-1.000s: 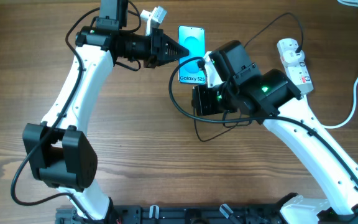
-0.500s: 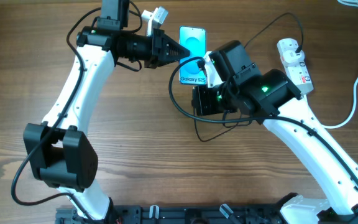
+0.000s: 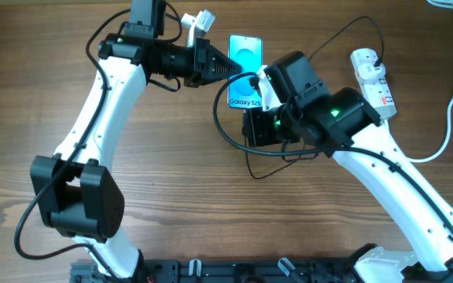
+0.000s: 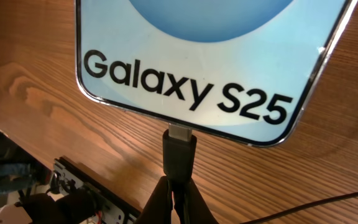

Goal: Plug charger to phone and switch on socket
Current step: 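Push the plug upward into the phone's bottom port with the right gripper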

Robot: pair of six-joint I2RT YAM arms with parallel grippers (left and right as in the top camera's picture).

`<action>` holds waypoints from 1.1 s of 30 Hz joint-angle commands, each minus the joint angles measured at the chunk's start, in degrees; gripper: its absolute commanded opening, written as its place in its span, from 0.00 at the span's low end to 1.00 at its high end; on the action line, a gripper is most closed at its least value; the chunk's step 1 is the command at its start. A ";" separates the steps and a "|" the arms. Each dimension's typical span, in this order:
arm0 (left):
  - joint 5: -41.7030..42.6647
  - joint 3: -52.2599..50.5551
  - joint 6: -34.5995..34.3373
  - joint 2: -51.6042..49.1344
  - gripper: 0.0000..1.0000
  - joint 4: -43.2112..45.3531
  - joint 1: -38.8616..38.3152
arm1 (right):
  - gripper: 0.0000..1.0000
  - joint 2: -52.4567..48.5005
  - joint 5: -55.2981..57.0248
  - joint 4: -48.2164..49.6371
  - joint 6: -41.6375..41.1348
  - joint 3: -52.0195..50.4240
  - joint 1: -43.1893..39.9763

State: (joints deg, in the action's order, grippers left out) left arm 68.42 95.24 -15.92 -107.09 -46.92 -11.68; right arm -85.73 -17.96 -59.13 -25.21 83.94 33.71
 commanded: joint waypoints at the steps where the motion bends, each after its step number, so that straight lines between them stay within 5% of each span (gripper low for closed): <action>1: 1.60 0.24 2.27 0.09 0.04 -0.22 -0.22 | 0.04 0.57 0.35 0.39 1.11 1.33 0.07; 33: 2.67 0.24 4.00 0.09 0.04 -0.22 -0.22 | 0.04 -1.16 -0.11 0.42 1.03 1.22 0.07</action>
State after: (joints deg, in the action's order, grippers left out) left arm 68.49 95.24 -14.35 -107.09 -46.94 -11.68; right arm -86.30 -17.98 -59.20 -25.21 83.94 33.71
